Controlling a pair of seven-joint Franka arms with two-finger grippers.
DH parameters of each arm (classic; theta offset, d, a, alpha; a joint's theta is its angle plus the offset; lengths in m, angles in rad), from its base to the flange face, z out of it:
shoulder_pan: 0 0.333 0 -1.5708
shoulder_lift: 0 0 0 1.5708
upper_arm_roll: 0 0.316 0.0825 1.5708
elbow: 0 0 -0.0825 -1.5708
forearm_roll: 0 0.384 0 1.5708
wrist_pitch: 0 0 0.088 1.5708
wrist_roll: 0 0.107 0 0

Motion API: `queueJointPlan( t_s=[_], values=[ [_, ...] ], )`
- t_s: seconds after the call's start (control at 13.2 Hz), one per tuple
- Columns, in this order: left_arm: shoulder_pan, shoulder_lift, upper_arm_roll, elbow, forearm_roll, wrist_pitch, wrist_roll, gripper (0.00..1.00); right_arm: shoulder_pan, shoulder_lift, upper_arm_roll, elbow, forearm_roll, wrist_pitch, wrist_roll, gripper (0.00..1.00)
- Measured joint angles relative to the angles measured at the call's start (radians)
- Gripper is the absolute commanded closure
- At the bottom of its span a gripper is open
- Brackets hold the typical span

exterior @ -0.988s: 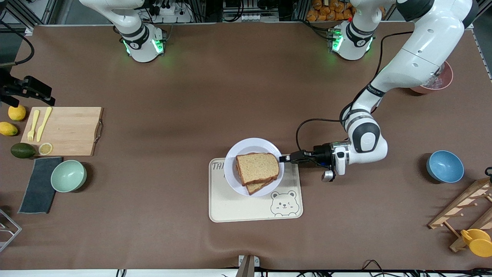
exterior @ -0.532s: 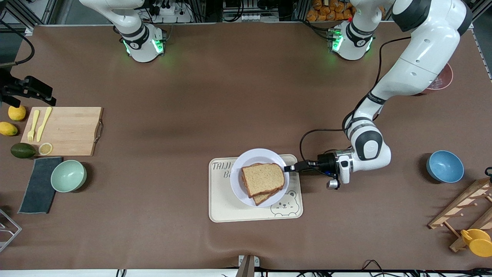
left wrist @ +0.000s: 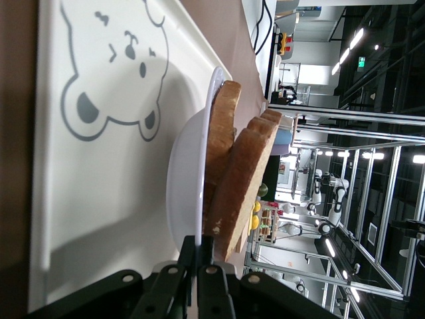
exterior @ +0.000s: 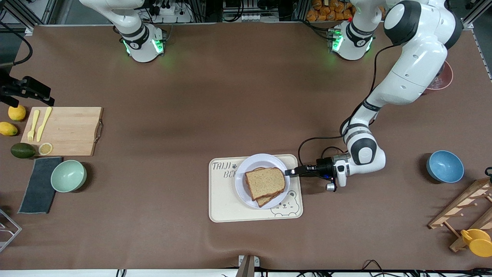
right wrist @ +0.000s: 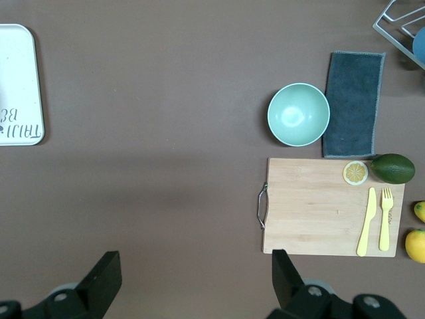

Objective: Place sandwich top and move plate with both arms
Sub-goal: 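Open the left gripper and release the plate rim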

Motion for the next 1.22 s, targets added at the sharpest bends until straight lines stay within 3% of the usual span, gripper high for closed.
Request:
queueJointPlan(
  t_s=[0.15,0.23,0.3,0.38,0.46,0.53,0.91,1.22],
  values=[
    [0.000,0.015,0.000,0.003,0.000,0.000,0.016,0.96,0.000,0.000,0.000,0.000,0.000,0.000,0.000,0.00],
    [-0.001,0.020,0.000,0.005,0.000,-0.002,0.019,0.76,0.000,0.000,0.000,0.000,0.000,0.000,0.000,0.00],
    [-0.003,0.020,0.000,0.008,0.000,-0.002,0.019,0.74,0.000,0.000,0.000,0.000,0.000,0.000,0.000,0.00],
    [-0.005,0.020,0.001,0.010,0.004,-0.002,0.019,0.61,0.000,0.000,0.000,0.000,0.000,0.000,0.000,0.00],
    [-0.006,0.020,0.006,0.014,0.021,-0.002,0.019,0.43,0.000,0.000,0.000,-0.001,0.000,0.000,0.000,0.00],
    [-0.002,0.019,0.013,0.019,0.043,-0.009,0.018,0.00,0.000,0.000,0.000,-0.001,0.000,0.000,0.000,0.00],
    [0.022,0.013,0.022,0.032,0.111,-0.051,0.004,0.00,0.000,0.000,0.000,-0.001,0.000,0.000,0.000,0.00],
    [0.024,-0.015,0.023,0.033,0.116,-0.126,-0.159,0.00,0.000,0.000,0.000,-0.002,0.001,0.000,0.000,0.00]
  ],
)
